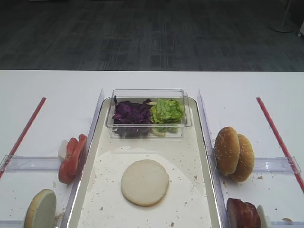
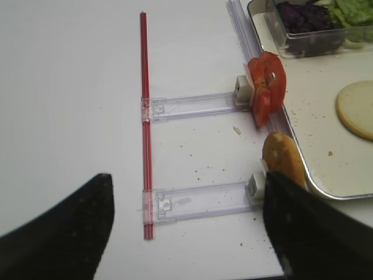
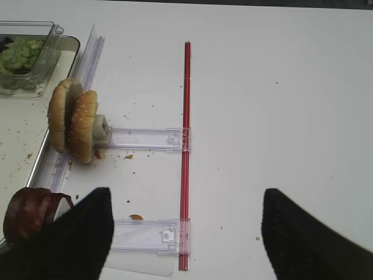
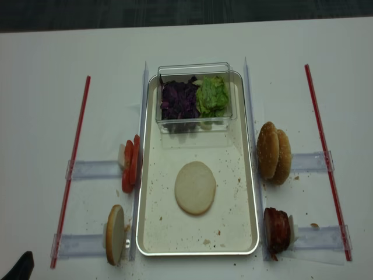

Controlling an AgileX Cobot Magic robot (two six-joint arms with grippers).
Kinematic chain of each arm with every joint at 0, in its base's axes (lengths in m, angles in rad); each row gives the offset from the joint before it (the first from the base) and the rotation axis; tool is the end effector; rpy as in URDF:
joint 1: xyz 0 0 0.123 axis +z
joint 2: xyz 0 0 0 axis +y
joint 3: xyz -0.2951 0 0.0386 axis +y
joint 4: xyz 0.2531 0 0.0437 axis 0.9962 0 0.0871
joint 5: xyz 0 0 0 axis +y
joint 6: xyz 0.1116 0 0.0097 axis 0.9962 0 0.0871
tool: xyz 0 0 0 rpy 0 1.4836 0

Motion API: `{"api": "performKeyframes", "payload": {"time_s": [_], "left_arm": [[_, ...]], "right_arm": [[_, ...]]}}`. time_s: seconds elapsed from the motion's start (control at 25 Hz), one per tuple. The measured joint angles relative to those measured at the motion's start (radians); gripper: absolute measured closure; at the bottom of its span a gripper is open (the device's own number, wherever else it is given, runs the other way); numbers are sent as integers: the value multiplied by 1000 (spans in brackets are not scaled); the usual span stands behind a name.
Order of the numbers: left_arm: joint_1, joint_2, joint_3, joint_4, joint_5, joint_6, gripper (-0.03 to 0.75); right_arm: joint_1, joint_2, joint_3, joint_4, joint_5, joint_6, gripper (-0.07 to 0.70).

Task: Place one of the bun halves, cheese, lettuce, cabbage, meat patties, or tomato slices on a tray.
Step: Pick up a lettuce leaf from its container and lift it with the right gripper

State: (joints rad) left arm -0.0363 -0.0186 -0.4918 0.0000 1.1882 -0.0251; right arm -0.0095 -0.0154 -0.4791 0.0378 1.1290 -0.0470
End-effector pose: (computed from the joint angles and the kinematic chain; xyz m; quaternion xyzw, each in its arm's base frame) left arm -0.0033 0.0001 0.2555 0.0049 0.8823 -0.0144 0.4705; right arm 0.0020 0.0038 0.2574 -0.0177 0.8716 0.0050 0.4900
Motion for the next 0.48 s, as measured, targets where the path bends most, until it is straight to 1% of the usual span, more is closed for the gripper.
{"api": "performKeyframes", "payload": {"time_s": [0.48], "left_arm": [[0,0,0,0,0,0,223]], "right_arm": [[0,0,0,-4,0,0,79]]}}
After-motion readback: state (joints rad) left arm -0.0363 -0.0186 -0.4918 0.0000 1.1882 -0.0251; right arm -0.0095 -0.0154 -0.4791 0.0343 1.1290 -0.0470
